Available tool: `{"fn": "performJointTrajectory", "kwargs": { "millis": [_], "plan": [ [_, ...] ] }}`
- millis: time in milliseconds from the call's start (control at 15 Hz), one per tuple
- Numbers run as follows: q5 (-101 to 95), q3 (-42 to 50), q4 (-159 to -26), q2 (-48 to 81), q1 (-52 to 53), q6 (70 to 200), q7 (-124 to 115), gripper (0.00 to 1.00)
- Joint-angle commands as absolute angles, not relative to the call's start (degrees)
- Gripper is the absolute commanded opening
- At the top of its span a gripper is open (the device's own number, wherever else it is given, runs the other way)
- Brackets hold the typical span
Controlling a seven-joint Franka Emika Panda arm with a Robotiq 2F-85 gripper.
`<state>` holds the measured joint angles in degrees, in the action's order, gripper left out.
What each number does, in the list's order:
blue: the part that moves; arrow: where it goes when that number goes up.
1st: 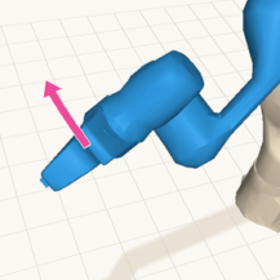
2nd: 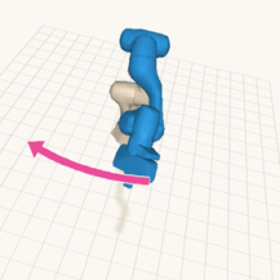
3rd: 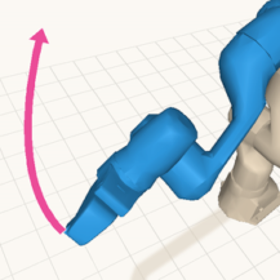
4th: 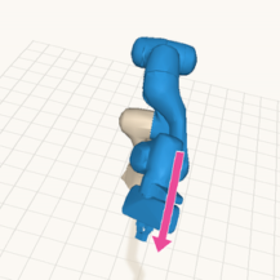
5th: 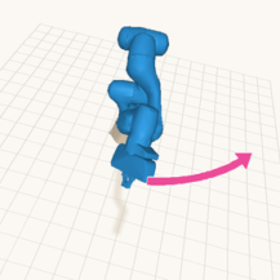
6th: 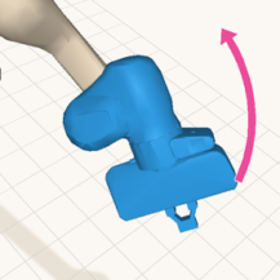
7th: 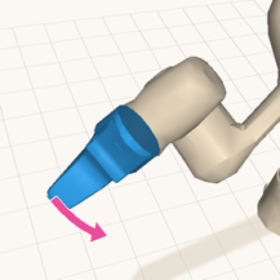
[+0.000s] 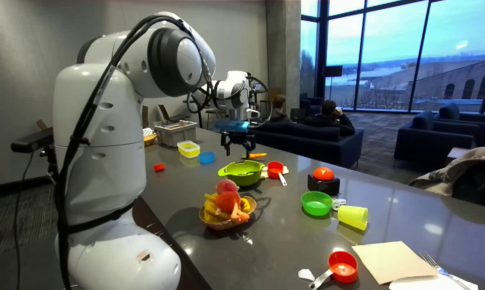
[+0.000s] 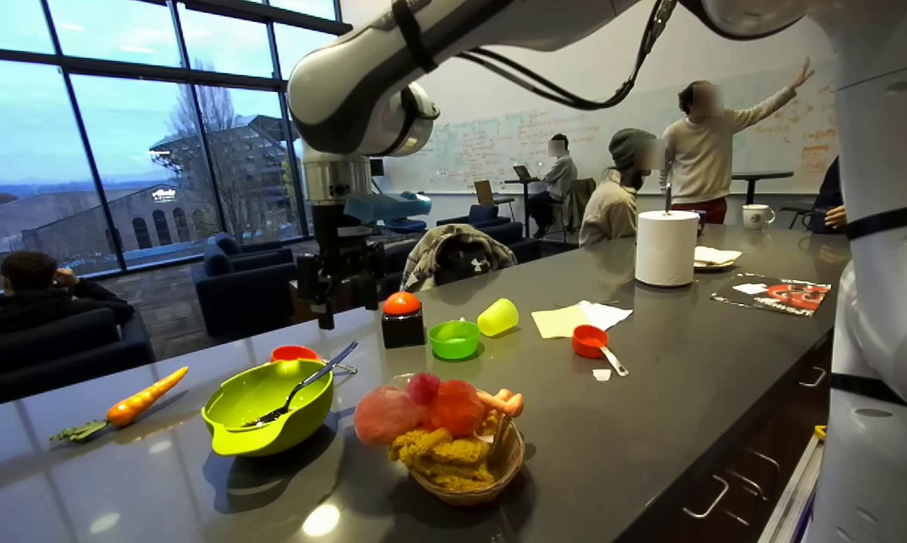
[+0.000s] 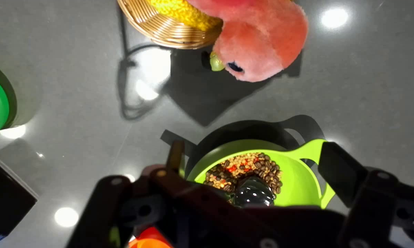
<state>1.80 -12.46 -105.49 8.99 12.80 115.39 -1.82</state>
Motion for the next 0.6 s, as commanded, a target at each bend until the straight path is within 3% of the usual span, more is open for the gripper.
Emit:
{"fn": "performJointTrajectory", "kwargs": {
  "millis": [0,533],
  "plan": [
    [3.23,-12.24,-105.31,8.81,12.37,115.34,-0.06,1.00],
    [6.91,-14.59,-109.97,8.49,14.38,116.61,-0.50,1.00]
  ]
}}
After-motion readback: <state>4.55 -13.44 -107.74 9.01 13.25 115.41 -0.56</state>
